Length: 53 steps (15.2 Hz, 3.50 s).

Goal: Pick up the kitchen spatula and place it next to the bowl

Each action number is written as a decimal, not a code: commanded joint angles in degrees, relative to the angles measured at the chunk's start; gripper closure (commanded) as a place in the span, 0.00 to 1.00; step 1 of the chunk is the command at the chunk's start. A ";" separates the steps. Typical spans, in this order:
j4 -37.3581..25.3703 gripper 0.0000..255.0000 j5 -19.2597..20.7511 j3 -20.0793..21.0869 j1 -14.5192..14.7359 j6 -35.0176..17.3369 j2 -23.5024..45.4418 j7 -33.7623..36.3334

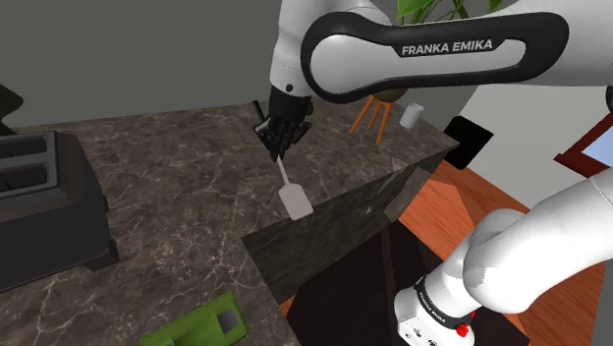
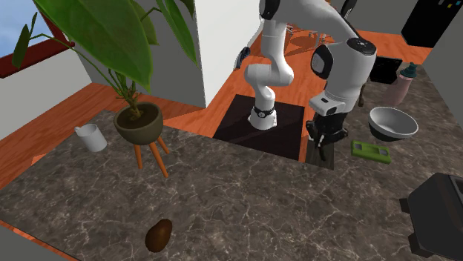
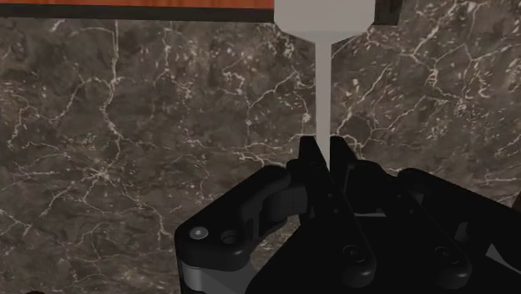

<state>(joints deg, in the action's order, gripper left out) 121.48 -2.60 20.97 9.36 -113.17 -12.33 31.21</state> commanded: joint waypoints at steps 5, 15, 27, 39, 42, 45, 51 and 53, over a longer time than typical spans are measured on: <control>0.86 1.00 -1.43 4.95 3.47 0.81 -1.90 7.83; -1.11 1.00 -1.69 13.21 7.88 0.97 -0.19 20.42; 5.72 1.00 -0.29 14.47 7.84 -8.38 2.74 21.95; 10.83 1.00 3.29 15.77 7.47 -17.81 7.98 25.03; 11.83 1.00 4.70 15.99 7.36 -20.13 9.66 26.15; 12.23 1.00 5.40 16.05 7.34 -21.15 10.45 26.69; 12.23 0.00 5.39 16.05 7.34 -21.14 10.45 26.69; 12.23 0.00 5.39 16.05 7.34 -21.14 10.45 26.69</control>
<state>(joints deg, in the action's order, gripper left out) 133.70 2.79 37.02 16.69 -134.31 -1.88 57.90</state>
